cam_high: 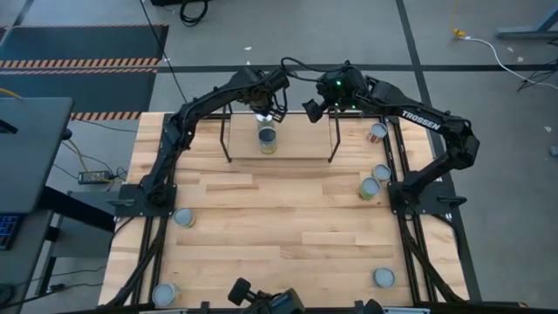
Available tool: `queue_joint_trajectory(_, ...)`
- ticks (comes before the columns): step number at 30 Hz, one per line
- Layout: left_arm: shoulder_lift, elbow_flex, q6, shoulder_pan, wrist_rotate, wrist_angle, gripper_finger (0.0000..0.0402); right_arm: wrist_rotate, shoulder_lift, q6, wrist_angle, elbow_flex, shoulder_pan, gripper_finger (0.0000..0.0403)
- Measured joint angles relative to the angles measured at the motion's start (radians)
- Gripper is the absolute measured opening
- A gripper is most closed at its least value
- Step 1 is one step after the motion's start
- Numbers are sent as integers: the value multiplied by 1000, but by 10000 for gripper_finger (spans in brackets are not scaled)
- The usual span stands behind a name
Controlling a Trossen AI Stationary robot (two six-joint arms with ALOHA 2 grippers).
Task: Pick and place cans onto a shelf
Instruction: Put the canned oranges on the shelf
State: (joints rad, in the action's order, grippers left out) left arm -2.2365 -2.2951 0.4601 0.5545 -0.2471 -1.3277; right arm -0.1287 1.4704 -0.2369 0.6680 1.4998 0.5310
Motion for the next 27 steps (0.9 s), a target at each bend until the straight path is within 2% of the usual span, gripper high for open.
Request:
queue_joint_trajectory(6, -31, 2, -2, -1, 23, -9, 2, 1, 0, -2, 7, 0, -9, 374)
queue_joint_trajectory(27, -65, -1, -29, 15, 40, 130, 3, -17, -91, -33, -1, 1, -17, 373)
